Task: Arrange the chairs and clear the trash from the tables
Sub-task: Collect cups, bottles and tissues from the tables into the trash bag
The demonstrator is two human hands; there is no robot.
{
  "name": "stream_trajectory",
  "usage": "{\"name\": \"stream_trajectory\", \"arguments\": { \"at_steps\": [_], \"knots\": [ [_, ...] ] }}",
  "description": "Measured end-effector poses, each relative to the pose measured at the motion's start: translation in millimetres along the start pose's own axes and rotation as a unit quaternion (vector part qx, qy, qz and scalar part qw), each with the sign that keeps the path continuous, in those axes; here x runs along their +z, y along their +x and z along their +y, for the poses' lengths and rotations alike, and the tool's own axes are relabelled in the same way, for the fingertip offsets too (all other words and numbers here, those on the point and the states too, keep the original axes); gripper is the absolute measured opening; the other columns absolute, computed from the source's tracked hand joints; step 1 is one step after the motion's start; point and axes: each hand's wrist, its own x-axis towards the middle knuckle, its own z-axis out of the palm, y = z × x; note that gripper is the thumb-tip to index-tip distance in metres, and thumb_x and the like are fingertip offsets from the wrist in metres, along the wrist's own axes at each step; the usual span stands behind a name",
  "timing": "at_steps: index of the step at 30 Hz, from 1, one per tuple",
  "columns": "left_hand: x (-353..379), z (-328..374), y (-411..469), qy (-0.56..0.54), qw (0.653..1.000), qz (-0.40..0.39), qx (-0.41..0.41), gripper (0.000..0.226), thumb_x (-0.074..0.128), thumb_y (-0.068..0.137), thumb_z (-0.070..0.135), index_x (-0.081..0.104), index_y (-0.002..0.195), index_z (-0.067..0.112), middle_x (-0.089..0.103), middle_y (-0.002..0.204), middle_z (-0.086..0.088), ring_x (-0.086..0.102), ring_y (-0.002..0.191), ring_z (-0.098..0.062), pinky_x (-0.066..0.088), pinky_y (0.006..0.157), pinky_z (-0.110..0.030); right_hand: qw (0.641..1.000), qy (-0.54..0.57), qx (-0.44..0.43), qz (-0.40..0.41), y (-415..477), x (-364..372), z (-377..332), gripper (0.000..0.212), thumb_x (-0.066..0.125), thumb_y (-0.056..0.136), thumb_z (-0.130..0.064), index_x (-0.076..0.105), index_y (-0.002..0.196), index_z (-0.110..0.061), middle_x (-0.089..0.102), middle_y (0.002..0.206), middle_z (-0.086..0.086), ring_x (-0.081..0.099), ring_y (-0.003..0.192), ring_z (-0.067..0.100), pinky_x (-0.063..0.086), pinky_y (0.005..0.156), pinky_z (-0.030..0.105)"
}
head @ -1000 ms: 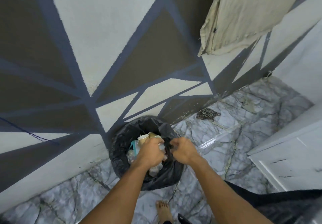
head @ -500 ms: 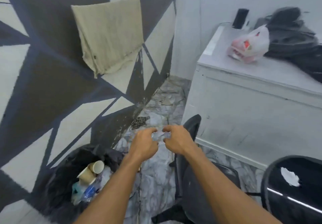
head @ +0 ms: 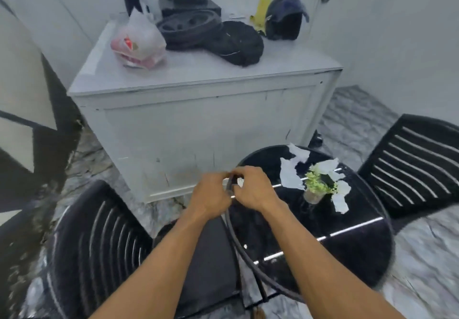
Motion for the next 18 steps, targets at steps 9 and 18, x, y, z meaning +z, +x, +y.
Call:
{"name": "stream_trajectory", "arguments": {
  "at_steps": [9, 18],
  "knots": [
    [114.3, 44.0, 125.7, 0.049, 0.996, -0.068, -0.03, 0.036, 0.066, 0.083, 0.011, 0.066, 0.119, 0.014, 0.07, 0.116, -0.003, 0.063, 0.11, -0.022, 0.045, 0.09, -0.027, 0.996, -0.023, 0.086, -0.014, 58.9, -72.8, 149.5, 0.041, 0.063, 0.085, -0.018, 0.062, 0.125, -0.022, 0.063, 0.125, -0.002, 0.055, 0.118, 0.02, 0.043, 0.097, 0.03],
    [168.0, -0.6, 165.6, 0.142, 0.979, -0.117, -0.09, 0.052, 0.065, 0.082, 0.009, 0.059, 0.133, 0.014, 0.054, 0.125, -0.007, 0.052, 0.118, -0.03, 0.052, 0.092, -0.037, 0.992, -0.034, 0.119, -0.016, 92.5, -98.5, 202.3, 0.041, 0.062, 0.088, -0.021, 0.06, 0.128, -0.025, 0.059, 0.133, -0.002, 0.047, 0.127, 0.02, 0.038, 0.104, 0.032]
  ]
}}
